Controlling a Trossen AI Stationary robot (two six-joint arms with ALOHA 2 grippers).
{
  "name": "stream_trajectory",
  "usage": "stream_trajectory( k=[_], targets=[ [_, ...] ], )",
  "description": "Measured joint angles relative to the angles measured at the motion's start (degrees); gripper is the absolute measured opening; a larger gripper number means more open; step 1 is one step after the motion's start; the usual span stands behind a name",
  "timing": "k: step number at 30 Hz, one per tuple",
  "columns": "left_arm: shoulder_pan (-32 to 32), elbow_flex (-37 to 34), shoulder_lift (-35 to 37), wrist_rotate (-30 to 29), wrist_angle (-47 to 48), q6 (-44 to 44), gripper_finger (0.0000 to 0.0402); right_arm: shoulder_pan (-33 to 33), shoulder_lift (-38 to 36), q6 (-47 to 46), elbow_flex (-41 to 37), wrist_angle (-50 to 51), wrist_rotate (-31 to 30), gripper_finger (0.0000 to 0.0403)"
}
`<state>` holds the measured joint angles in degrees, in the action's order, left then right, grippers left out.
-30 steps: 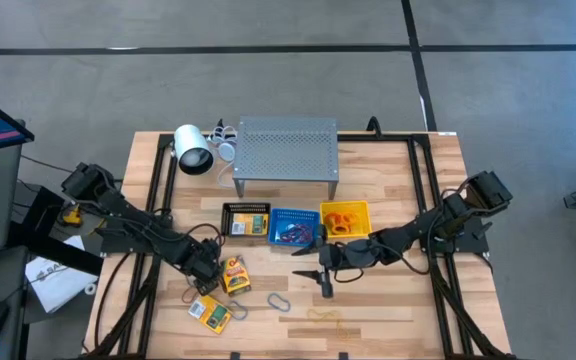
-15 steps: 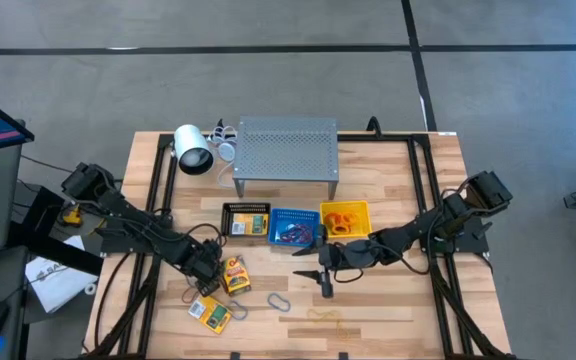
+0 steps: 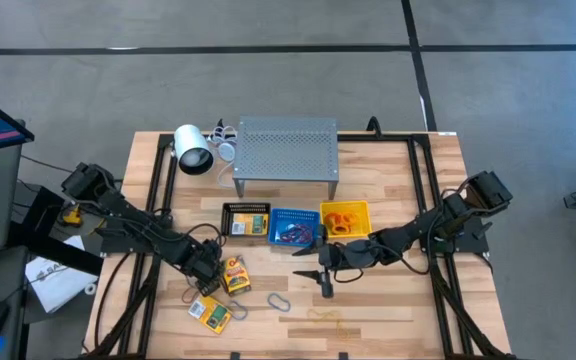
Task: Pick & Place Office Desk Supplies
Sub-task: Put the red rubber band into the blue bin
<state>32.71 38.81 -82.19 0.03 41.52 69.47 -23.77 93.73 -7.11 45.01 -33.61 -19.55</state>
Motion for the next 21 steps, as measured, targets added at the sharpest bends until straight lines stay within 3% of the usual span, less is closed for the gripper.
stream_trajectory(
  k=[21],
  targets=[
    [1.51,-0.02,0.00,-0.24,0.02,4.17,0.0246,0.00,0.00,0.00,0.00,0.33,0.02,0.0211]
  ],
)
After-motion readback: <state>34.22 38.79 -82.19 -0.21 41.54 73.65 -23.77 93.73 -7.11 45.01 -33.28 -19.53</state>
